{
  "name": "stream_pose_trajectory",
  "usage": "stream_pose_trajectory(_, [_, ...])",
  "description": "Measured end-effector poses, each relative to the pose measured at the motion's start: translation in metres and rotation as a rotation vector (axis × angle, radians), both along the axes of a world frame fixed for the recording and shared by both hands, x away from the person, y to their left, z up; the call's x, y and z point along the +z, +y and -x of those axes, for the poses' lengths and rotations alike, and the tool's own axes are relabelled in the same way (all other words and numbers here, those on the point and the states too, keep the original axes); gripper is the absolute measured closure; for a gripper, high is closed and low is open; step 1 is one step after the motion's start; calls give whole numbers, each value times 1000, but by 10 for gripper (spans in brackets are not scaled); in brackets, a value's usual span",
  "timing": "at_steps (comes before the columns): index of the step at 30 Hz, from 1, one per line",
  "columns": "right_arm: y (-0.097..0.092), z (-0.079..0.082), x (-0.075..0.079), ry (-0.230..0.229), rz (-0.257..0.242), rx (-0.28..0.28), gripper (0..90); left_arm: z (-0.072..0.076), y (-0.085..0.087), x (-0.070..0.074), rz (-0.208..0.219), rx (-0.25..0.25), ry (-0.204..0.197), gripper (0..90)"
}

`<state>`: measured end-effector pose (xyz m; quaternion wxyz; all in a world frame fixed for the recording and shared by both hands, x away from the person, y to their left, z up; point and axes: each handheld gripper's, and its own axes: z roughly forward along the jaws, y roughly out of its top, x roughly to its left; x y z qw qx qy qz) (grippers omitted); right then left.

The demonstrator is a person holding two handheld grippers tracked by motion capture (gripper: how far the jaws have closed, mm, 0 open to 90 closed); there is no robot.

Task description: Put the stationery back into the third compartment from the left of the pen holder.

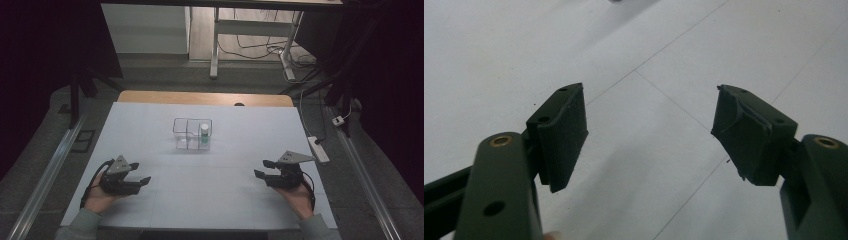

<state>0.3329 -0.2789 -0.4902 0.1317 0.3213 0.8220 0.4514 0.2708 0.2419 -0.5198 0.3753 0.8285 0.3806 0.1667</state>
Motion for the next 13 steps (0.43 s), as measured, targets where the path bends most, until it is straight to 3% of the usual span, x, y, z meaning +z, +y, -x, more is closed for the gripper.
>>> stream_pose_trajectory(13, [-4, 2, -5, -8, 18, -3, 405, -1, 1, 0, 5, 7, 1, 292])
